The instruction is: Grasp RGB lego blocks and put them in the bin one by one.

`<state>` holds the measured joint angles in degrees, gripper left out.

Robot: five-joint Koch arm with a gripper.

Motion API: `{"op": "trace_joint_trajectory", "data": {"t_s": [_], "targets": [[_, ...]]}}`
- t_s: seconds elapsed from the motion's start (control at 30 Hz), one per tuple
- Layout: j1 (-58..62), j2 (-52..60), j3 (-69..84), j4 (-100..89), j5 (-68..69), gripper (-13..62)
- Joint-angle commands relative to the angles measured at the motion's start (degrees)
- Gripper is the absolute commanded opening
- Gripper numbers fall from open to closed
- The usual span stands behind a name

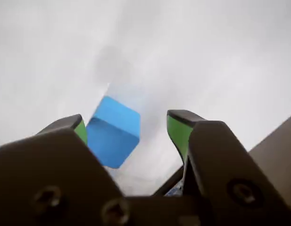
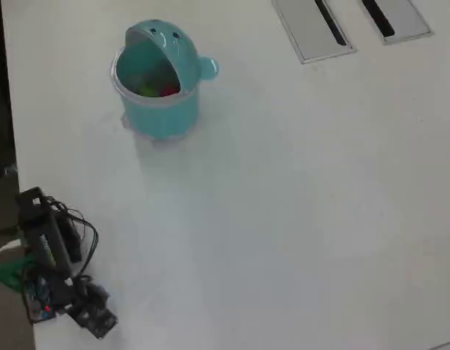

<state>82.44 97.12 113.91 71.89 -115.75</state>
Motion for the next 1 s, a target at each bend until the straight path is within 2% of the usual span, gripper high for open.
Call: {"op": "trace_joint_trajectory", "data": {"t_s": [0.0, 0.4, 0.97], "targets": [[0.44, 3.52, -0.09, -0.44, 0.0, 30.8], [0.18, 13.97, 14.59, -0.26, -0.62, 30.5], [-1.14, 8.61, 16.79, -14.06, -0.62, 28.9]]}}
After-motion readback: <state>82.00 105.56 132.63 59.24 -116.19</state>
